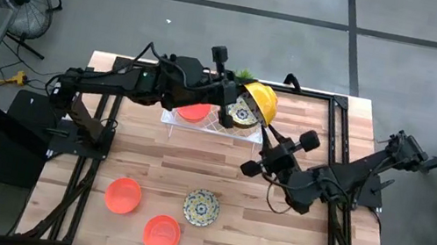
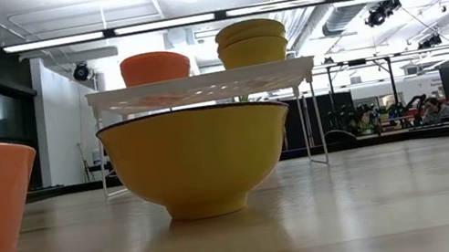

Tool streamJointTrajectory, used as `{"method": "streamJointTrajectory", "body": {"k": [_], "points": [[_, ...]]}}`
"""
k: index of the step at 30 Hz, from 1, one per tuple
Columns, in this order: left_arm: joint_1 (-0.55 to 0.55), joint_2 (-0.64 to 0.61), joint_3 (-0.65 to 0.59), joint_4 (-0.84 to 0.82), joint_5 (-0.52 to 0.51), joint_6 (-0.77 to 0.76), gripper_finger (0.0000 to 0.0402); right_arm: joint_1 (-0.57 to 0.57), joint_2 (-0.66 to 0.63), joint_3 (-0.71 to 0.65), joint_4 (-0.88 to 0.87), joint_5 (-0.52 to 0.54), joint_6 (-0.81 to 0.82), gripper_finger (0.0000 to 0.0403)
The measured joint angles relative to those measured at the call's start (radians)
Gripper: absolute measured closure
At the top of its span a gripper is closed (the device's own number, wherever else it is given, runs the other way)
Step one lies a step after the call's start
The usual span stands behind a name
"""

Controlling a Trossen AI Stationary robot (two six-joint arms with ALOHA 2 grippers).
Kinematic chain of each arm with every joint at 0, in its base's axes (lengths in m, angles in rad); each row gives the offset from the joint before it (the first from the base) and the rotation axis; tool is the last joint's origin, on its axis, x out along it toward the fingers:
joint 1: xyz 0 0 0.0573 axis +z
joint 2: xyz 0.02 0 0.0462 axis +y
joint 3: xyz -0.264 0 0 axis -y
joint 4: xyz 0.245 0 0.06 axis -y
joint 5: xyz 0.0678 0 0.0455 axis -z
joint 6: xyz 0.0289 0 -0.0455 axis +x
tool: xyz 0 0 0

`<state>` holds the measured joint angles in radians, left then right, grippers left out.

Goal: Pick & Place Mini bowls
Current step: Stack the yellow bowl on the yellow bowl on the shelf

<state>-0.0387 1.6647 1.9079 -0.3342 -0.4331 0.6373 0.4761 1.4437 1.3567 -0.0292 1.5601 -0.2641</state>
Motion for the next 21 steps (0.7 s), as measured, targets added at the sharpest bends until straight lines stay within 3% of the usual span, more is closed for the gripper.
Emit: {"method": "streamJointTrajectory", "body": {"k": [11, 21], "points": [[0.000, 0.007, -0.001, 0.008, 0.020, -0.005, 0.0396, 0.032, -0.002, 0.000, 0.060, 0.017, 0.020, 0.0360], [0.000, 0.010, -0.001, 0.042, 0.026, 0.030, 0.0396, 0.063, -0.073, 0.000, 0.115, -0.056, 0.025, 0.0358]]}}
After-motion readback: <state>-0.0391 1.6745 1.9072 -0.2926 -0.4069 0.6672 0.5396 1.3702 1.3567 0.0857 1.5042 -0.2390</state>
